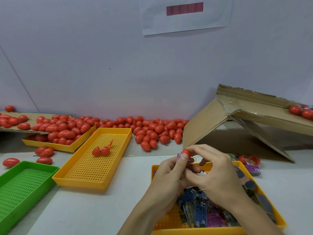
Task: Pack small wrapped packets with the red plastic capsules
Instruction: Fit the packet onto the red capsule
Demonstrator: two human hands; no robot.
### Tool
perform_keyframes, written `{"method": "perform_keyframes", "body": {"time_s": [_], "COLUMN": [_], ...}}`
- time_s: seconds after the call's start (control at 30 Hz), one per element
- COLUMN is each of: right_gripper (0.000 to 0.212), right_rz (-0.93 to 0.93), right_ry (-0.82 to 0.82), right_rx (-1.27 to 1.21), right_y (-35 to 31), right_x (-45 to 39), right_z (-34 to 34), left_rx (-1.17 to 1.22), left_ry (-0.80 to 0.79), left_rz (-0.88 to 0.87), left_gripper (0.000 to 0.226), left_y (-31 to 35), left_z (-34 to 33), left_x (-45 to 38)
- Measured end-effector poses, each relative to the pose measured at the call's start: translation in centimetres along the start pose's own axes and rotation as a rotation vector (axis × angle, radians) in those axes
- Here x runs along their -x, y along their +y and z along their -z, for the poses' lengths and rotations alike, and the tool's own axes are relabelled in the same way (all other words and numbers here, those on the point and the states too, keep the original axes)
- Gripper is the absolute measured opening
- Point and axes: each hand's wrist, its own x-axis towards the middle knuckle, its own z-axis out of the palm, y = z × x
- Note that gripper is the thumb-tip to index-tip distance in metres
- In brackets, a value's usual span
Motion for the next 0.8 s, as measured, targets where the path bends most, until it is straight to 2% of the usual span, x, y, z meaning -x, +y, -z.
{"method": "perform_keyframes", "body": {"time_s": [0.2, 0.47, 0.67, 0.8], "right_gripper": [0.024, 0.033, 0.034, 0.035], "right_rz": [-0.008, -0.058, -0.172, -0.211], "right_ry": [-0.001, -0.118, -0.164, -0.225], "right_rx": [-0.06, -0.097, -0.223, -0.288], "right_y": [-0.1, 0.0, 0.5, 0.7], "right_x": [0.1, -0.1, -0.1, -0.1], "right_z": [-0.1, 0.8, 1.1, 1.0], "left_rx": [0.106, -0.004, 0.048, 0.043], "left_ry": [-0.029, -0.052, -0.035, -0.025], "left_rz": [0.007, 0.043, 0.076, 0.081], "left_gripper": [0.041, 0.036, 0.039, 0.033], "left_y": [0.4, 0.8, 1.3, 1.4], "left_z": [-0.1, 0.8, 1.3, 1.6], "left_x": [0.2, 0.3, 0.2, 0.3]}}
